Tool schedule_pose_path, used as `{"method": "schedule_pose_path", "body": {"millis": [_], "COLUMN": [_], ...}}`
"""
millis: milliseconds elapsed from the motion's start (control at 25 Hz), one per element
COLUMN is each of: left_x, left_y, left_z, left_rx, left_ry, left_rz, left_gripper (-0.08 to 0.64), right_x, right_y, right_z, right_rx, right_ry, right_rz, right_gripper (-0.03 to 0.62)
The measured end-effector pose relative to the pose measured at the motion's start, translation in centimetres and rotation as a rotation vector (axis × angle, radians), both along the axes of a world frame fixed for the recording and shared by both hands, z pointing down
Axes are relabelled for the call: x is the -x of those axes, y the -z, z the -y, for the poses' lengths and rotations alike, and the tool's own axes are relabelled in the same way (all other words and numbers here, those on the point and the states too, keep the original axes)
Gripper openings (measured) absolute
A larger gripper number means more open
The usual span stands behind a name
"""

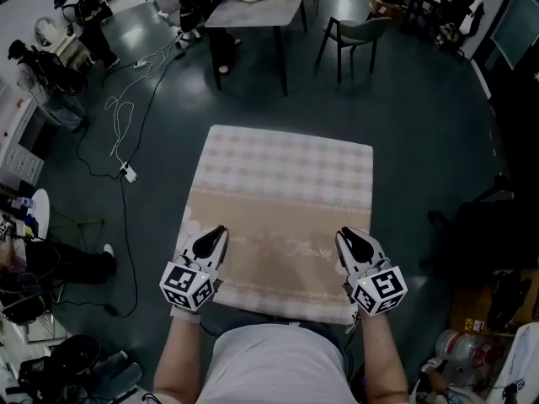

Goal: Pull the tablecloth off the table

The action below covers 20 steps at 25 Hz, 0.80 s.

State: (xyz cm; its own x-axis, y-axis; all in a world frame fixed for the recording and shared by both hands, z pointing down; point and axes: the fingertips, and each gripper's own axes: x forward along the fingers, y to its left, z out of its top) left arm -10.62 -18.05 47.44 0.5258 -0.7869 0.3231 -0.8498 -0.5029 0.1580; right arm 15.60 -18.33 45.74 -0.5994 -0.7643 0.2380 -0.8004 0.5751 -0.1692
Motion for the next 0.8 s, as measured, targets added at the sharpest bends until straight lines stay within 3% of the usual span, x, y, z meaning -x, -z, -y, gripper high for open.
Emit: {"method": "schedule_pose_path", "body": {"millis": [240,320,400,800], "left_x": [4.5,5.6,6.2,7.3], "left_y": [-4.7,-6.4,-8.4,-19.7], "left_z": [7.4,10.0,12.2,21.4], "left_rx": [0.088,0.137,0.176,0.329], "left_ry": [0.017,0.006,-0.011,-0.077], "left_rz": [0.008,0.009,0.029,0.136], "left_gripper": [0.027,0.122,0.145,0.232], "right_x": [1.0,1.6,1.8,-1.7], "right_y": [-3.6,-5.4,-7.5,-19.3], "right_z": [6.0,8.6,10.7,19.2], "right_rx": [0.105,0.160,0.216,0.445], "right_ry": [-0.038,-0.046,-0.053,-0.107], "right_rz": [-0.074,-0.111,-0.155,-0.364], "right_gripper": [0.038,0.122,0.184,0.238]}}
